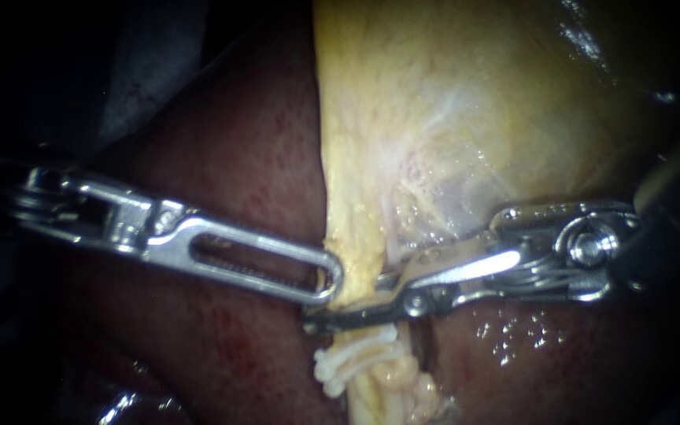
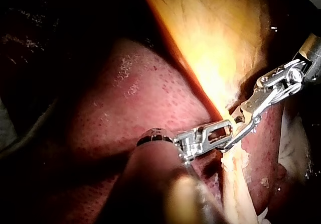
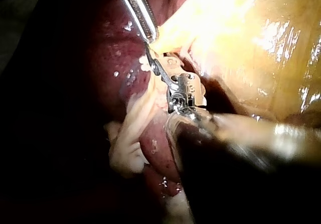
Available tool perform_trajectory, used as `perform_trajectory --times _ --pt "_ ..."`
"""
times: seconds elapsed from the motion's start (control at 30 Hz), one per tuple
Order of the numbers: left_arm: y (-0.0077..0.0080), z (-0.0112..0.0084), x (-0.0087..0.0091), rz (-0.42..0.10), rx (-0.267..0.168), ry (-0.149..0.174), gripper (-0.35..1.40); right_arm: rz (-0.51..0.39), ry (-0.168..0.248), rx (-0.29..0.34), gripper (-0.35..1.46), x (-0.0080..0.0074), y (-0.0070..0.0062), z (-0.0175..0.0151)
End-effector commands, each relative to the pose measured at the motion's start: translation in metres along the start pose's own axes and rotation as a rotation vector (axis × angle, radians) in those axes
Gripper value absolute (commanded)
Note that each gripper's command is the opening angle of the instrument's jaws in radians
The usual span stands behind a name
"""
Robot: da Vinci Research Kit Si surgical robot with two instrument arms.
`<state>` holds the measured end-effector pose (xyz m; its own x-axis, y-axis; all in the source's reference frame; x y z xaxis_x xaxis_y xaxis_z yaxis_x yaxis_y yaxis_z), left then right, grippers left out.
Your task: Clipping third clip left tube
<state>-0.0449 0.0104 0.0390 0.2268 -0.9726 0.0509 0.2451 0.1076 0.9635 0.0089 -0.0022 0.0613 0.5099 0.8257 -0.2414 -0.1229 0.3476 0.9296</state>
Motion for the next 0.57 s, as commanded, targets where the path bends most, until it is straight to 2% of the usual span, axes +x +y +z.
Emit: perform_trajectory --times 0.03,0.57 --pt "0.0000 0.0000 0.0000 0.000 0.000 0.000 -0.35 0.000 0.000 0.001 -0.35 0.0000 0.0000 0.0000" --pt "0.0000 0.0001 -0.0001 0.000 0.000 -0.001 -0.35 -0.001 0.001 0.003 -0.35 -0.0001 -0.0001 0.0001"
